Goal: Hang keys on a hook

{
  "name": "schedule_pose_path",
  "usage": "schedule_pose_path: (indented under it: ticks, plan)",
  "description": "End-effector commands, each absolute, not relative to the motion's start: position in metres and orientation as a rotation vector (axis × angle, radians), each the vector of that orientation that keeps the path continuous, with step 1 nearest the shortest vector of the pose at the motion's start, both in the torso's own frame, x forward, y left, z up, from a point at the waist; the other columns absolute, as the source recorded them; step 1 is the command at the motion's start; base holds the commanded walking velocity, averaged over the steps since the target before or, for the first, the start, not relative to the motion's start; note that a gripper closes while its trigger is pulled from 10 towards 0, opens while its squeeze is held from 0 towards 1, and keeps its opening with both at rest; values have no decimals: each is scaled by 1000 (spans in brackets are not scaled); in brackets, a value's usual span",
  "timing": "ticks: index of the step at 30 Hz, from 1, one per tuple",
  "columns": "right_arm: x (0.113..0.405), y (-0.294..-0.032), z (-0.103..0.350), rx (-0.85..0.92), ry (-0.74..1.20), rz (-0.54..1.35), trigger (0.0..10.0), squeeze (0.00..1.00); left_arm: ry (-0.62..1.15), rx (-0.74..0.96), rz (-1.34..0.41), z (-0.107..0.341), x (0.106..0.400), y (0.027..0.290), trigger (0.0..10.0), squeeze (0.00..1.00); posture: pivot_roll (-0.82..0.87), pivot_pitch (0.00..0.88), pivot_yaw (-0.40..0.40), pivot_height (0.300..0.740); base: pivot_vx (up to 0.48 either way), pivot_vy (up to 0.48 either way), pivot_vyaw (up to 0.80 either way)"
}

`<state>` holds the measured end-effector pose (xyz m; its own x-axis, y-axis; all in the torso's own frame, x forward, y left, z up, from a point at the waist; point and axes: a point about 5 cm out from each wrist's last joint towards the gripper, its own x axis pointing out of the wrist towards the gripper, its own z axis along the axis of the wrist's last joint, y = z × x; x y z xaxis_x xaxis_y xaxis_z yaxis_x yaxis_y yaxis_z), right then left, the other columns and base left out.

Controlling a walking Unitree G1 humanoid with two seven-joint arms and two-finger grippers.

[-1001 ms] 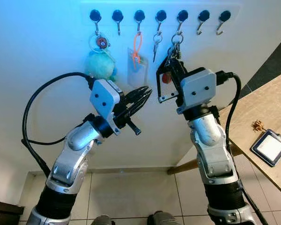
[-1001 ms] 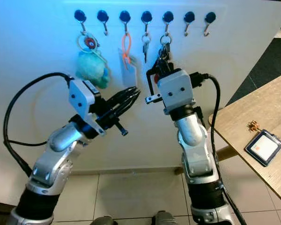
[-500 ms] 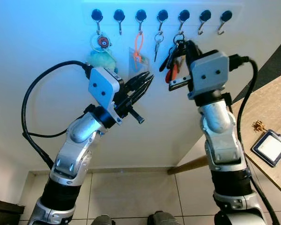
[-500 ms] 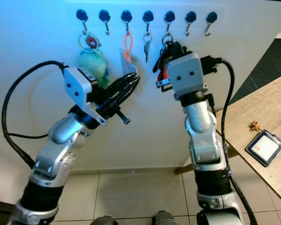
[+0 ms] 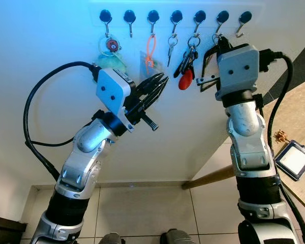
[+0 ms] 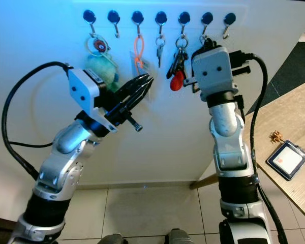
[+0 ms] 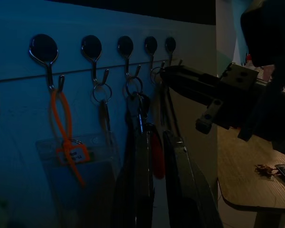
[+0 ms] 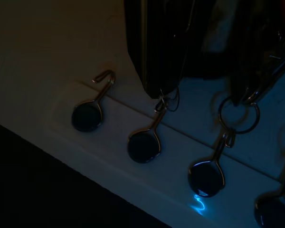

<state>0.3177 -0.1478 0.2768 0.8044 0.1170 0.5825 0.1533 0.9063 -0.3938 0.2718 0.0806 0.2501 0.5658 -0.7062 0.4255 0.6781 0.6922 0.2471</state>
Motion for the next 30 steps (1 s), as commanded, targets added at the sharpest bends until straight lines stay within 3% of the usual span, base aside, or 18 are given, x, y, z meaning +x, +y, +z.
schedule_pose_path:
  ticks: [1, 16, 30]
  plan:
    - [320, -148, 279, -442, -640, -13, 10000, 0, -529, 54, -826, 250, 271, 76, 10000, 0, 15, 112, -41, 740, 0, 0, 0]
    - [312, -117, 276, -451, -686, 105, 10000, 0, -549, 43, -875, 252, 265, 74, 10000, 0, 21, 113, -43, 740, 0, 0, 0]
    - [299, -109, 280, -446, -777, 111, 10000, 0, -552, 45, -893, 251, 263, 73, 10000, 0, 20, 108, -39, 740, 0, 0, 0]
